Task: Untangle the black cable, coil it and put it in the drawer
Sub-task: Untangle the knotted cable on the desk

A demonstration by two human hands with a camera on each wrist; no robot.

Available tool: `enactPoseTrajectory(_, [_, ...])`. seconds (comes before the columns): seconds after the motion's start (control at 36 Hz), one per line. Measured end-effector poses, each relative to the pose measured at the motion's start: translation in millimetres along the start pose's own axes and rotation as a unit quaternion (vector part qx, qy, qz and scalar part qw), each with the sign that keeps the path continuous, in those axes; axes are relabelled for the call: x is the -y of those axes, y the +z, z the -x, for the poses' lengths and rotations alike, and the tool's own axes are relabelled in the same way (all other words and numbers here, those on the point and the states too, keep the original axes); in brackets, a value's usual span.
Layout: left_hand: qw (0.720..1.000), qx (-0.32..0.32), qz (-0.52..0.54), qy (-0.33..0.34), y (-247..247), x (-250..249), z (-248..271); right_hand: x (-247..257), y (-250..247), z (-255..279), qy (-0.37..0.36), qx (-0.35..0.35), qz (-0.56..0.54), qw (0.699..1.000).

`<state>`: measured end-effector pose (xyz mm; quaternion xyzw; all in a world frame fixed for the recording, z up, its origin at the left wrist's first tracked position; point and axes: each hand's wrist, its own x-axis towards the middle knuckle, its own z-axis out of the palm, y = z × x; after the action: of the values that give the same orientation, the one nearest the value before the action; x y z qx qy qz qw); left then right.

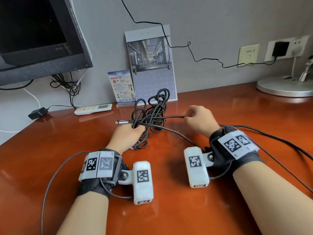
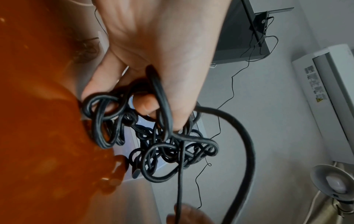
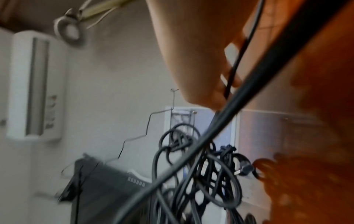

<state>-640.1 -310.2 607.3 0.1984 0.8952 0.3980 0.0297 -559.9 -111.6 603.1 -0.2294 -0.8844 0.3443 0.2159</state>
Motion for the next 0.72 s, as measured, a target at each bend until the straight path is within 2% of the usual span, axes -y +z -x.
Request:
enactPoseTrajectory(0.08, [1.000, 0.000, 0.007, 0.006, 0, 1, -1, 17, 10, 8, -0.094, 0.044, 0.006, 0.995])
enactPoseTrajectory(0.17, [1.000, -0.005, 0.009, 0.012, -2, 3, -1, 27, 17, 16, -0.145, 0.074, 0.001, 0.987])
enactPoseTrajectory(0.25, [1.000, -0.009, 0.015, 0.013, -2, 3, -1, 29, 18, 18, -0.144, 0.061, 0.000, 0.988])
enactPoseTrajectory(0.5, [0.998, -0.012, 0.060, 0.006, 0, 1, -1, 27, 18, 12, -0.063, 0.013, 0.028, 0.998])
enactPoseTrajectory(0.61, [0.997, -0.015, 0.075, 0.009, 1, 4, -3, 24, 19, 11, -0.088, 0.021, 0.019, 0.996])
enactPoseTrajectory(0.72, [0.997, -0.013, 0.075, 0.001, 2, 8, -7, 20, 22, 11, -0.133, 0.064, -0.055, 0.987])
